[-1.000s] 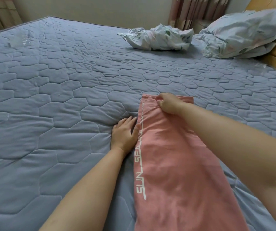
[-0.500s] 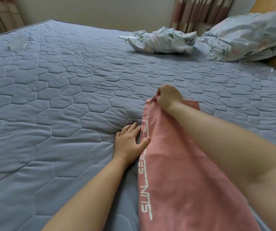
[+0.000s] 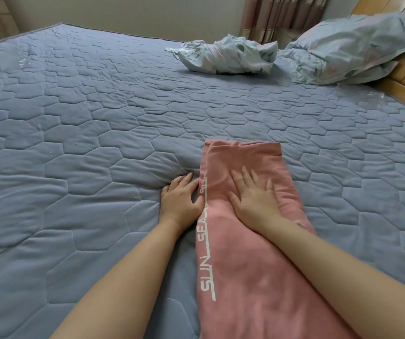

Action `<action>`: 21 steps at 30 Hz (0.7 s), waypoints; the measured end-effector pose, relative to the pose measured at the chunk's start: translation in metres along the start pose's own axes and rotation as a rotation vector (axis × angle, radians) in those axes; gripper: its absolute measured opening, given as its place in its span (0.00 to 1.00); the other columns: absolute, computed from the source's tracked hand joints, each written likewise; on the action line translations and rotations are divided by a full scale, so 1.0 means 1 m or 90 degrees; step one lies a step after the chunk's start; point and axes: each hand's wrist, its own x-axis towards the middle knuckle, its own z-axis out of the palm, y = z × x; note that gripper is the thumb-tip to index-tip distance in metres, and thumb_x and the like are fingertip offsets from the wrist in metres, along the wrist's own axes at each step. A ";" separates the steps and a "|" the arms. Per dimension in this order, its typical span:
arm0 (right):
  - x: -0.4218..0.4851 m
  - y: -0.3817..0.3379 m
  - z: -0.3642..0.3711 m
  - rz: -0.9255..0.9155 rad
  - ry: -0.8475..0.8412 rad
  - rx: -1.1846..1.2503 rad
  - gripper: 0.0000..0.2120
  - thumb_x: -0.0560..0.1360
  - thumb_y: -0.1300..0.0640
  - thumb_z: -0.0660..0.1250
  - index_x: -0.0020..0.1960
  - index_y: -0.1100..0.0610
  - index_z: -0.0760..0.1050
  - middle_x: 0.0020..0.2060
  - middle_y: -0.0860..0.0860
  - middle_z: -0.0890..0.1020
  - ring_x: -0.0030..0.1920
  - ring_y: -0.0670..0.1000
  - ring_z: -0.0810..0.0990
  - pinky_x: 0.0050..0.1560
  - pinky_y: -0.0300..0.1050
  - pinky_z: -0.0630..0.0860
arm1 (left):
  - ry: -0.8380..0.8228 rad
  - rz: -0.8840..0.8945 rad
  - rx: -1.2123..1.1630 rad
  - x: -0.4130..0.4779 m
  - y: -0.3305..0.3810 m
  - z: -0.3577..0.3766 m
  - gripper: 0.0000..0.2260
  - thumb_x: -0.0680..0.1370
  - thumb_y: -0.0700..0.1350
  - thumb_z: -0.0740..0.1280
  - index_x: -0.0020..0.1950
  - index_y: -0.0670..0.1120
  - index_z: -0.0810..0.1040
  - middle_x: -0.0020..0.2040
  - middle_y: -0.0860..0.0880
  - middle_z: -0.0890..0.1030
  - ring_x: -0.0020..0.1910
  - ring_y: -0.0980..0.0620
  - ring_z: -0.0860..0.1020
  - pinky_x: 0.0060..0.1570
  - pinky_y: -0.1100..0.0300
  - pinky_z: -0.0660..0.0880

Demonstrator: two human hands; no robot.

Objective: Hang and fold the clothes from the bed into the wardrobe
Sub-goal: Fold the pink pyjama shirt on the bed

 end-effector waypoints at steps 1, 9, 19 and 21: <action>-0.001 0.002 0.008 0.024 -0.059 0.012 0.29 0.80 0.41 0.48 0.78 0.46 0.46 0.78 0.50 0.49 0.77 0.51 0.47 0.73 0.61 0.41 | 0.000 -0.004 0.005 0.001 0.000 0.000 0.22 0.75 0.57 0.59 0.69 0.57 0.71 0.73 0.54 0.67 0.73 0.54 0.60 0.68 0.51 0.56; -0.021 -0.007 0.005 0.048 -0.093 0.065 0.29 0.80 0.42 0.47 0.78 0.46 0.39 0.78 0.52 0.43 0.77 0.51 0.40 0.73 0.58 0.35 | -0.067 -0.078 -0.152 -0.017 0.022 -0.028 0.31 0.76 0.55 0.63 0.76 0.48 0.60 0.75 0.47 0.64 0.74 0.50 0.61 0.72 0.53 0.56; -0.119 0.023 -0.024 -0.066 -0.184 0.030 0.26 0.82 0.49 0.48 0.78 0.51 0.47 0.78 0.50 0.48 0.77 0.48 0.45 0.75 0.53 0.42 | -0.260 0.492 0.216 -0.092 0.057 -0.068 0.24 0.80 0.43 0.57 0.76 0.49 0.60 0.77 0.50 0.58 0.77 0.45 0.53 0.74 0.51 0.49; -0.137 0.035 -0.031 -0.109 -0.190 0.033 0.24 0.83 0.51 0.50 0.78 0.51 0.51 0.78 0.50 0.50 0.77 0.48 0.47 0.74 0.49 0.44 | -0.311 0.497 0.319 -0.106 0.043 -0.071 0.30 0.79 0.43 0.57 0.78 0.53 0.49 0.79 0.53 0.50 0.78 0.46 0.45 0.74 0.53 0.44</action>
